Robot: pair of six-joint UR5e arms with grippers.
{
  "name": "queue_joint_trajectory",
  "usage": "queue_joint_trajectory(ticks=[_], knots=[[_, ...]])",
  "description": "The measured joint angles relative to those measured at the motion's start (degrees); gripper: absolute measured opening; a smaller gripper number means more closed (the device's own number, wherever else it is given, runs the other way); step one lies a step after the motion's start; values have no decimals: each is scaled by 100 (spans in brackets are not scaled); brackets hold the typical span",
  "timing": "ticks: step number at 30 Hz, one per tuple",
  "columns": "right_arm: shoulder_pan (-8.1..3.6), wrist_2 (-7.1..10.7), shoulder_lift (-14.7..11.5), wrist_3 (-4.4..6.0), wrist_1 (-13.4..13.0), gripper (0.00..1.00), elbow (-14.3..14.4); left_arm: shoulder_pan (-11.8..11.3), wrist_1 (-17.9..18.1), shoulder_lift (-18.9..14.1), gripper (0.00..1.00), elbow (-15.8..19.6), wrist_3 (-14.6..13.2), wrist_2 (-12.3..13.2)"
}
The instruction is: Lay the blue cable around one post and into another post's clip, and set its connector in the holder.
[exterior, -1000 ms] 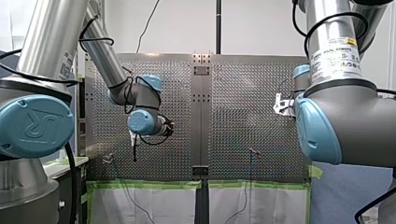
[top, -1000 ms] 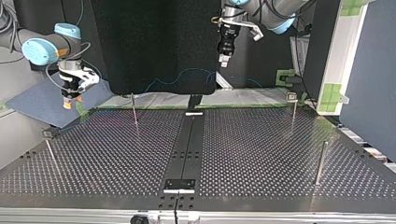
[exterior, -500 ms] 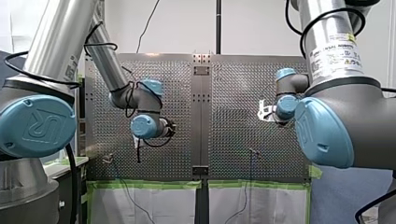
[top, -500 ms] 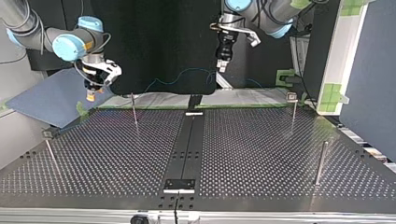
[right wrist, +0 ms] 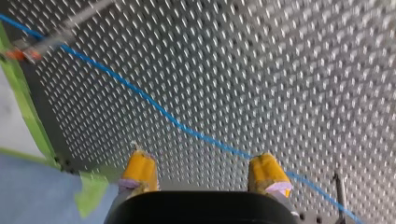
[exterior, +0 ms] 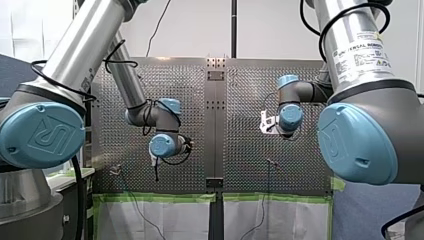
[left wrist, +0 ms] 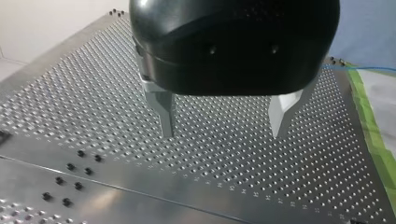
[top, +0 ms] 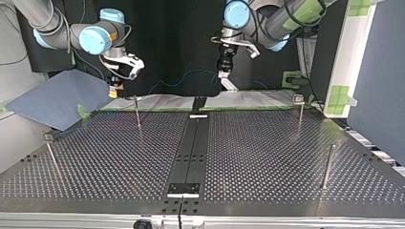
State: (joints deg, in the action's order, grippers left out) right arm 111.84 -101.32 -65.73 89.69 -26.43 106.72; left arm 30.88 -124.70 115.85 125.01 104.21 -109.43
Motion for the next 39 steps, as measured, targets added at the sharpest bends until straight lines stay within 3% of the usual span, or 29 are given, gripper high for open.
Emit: queue_joint_trajectory(ticks=[11,17,25,30,39], knots=[[649,0,-56,-48,-76,100,124,-31,247,692,100,-663,514,344],[1011,-3,-101,-63,-67,100,125,-39,204,1086,100,-1057,746,462],[1409,-229,-148,-36,-36,100,147,-58,279,1496,100,-1466,1112,651],[1447,-333,-287,46,-104,100,220,-84,527,1815,100,-1780,1430,777],[1354,-338,-352,73,-102,100,276,-79,699,2391,100,-2211,2005,1073]])
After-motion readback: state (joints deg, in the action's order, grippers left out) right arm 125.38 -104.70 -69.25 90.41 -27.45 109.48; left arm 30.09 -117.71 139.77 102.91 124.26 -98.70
